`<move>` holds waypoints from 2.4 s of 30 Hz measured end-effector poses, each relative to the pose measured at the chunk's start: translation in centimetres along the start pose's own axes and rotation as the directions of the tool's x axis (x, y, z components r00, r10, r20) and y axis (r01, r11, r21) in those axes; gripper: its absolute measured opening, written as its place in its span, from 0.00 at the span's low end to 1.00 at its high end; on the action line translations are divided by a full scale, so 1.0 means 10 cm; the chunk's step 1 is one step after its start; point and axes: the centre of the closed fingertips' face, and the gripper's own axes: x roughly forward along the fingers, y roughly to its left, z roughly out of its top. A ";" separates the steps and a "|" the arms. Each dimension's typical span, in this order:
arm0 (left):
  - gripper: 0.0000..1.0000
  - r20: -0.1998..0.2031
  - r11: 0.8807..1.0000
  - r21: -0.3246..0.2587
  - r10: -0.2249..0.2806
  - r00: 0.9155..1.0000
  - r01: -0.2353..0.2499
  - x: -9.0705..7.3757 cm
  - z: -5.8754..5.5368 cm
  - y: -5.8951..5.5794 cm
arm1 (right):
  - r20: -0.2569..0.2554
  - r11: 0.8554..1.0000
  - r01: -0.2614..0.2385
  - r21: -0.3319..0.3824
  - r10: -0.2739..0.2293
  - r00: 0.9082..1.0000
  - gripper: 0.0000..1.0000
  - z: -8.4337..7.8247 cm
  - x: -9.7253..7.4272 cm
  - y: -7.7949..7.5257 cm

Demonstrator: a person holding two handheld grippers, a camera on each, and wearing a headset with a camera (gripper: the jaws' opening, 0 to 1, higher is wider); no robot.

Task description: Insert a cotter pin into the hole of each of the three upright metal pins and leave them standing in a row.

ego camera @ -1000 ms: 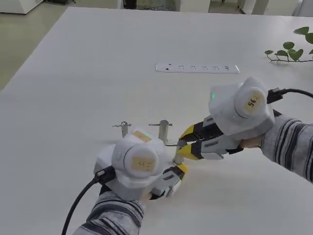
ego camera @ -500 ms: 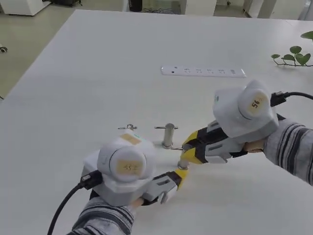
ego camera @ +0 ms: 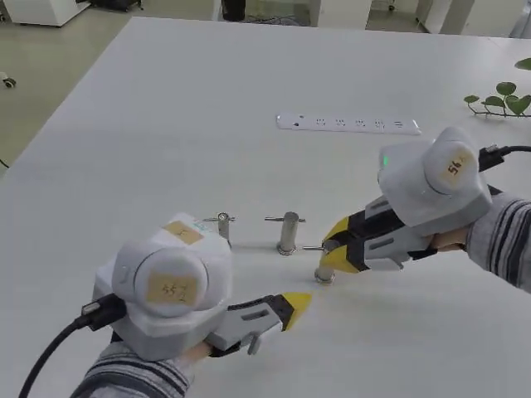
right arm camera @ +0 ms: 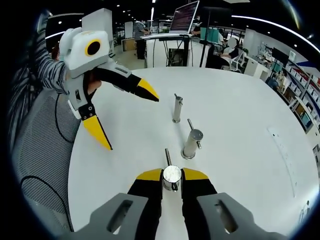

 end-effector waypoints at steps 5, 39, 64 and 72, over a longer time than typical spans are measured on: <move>0.73 0.007 0.999 -0.014 0.030 1.000 -0.030 -0.09 0.01 0.15 | -0.019 1.000 0.005 0.001 -0.005 1.000 0.08 -0.06 -0.02 -0.13; 0.79 -0.001 0.997 -0.038 0.061 0.998 -0.061 -0.16 -0.11 0.42 | -0.087 0.999 -0.040 -0.004 0.039 0.995 0.08 -0.20 -0.06 -0.48; 0.78 -0.033 0.997 -0.047 0.052 0.998 -0.053 -0.12 -0.19 0.38 | -0.122 0.997 -0.022 -0.080 0.012 0.992 0.18 -0.26 -0.02 -0.48; 0.78 -0.038 0.997 -0.046 0.060 0.997 -0.062 -0.12 -0.20 0.40 | -0.045 0.996 0.091 -0.004 -0.091 0.995 0.28 -0.12 -0.18 -0.50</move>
